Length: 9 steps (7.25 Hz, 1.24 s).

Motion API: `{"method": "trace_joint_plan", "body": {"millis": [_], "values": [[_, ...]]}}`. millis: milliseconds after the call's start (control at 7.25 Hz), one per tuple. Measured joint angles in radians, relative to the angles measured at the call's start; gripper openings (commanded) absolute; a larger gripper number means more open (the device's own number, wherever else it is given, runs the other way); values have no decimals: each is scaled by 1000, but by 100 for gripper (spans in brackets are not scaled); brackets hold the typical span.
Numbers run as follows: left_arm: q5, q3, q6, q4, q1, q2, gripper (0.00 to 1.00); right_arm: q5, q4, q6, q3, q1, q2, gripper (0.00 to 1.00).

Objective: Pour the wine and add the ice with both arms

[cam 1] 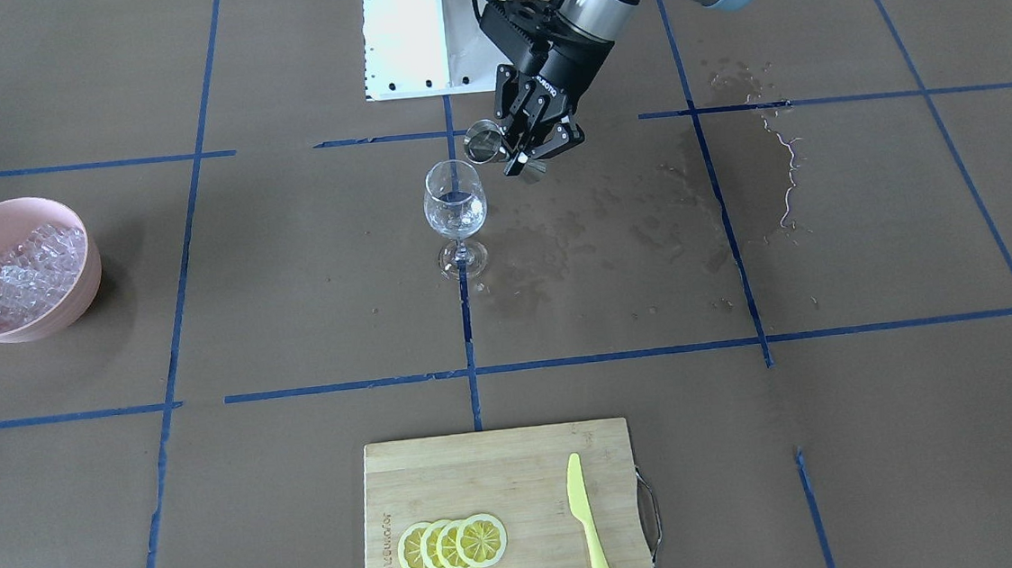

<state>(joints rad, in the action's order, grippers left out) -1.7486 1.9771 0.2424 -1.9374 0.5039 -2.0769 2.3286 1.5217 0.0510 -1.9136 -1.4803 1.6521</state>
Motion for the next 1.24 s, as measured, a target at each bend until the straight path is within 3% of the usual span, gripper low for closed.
{"method": "trace_joint_plan", "body": {"millis": [1241], "values": [[16, 20, 0, 428, -43, -148, 0, 0, 1, 0, 3, 0, 0, 100]]}}
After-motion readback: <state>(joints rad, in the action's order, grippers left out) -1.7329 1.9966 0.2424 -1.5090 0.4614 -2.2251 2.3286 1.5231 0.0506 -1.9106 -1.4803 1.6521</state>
